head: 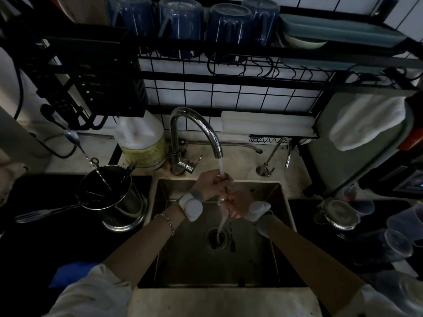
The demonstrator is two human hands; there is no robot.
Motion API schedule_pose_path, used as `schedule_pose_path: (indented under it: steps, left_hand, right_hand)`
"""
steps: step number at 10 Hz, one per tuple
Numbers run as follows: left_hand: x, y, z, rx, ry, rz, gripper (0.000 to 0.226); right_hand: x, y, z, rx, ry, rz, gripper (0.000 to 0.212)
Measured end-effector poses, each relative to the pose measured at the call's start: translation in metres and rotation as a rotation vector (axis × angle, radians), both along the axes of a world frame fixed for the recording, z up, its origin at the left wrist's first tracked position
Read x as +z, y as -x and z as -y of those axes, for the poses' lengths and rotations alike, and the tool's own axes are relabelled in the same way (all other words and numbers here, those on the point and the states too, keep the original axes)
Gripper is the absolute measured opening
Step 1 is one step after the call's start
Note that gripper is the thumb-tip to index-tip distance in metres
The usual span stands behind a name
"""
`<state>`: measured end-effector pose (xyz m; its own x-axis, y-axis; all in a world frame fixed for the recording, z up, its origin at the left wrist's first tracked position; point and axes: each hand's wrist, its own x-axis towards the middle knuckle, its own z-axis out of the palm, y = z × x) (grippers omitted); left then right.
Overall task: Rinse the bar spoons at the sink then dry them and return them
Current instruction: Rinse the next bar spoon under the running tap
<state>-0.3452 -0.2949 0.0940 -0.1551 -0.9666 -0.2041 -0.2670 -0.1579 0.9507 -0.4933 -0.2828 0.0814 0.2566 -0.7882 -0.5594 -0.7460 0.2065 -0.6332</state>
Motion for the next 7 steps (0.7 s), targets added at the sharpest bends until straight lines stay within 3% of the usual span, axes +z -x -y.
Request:
schedule_pose_path:
  steps: [2,4,7]
  left_hand:
    - [-0.004,0.001,0.001,0.005,-0.025,-0.021,0.018]
    - [0.001,0.009,0.0,0.055,0.006,0.035,0.021]
    - [-0.006,0.0,0.001,0.004,0.019,0.063,0.003]
  right_hand:
    - [0.002,0.001,0.003,-0.137,-0.231,0.208,0.032]
    - [-0.001,-0.002,0.007,-0.176,-0.306,0.256,0.032]
    - [-0.006,0.002,0.007,-0.048,-0.117,0.195,0.033]
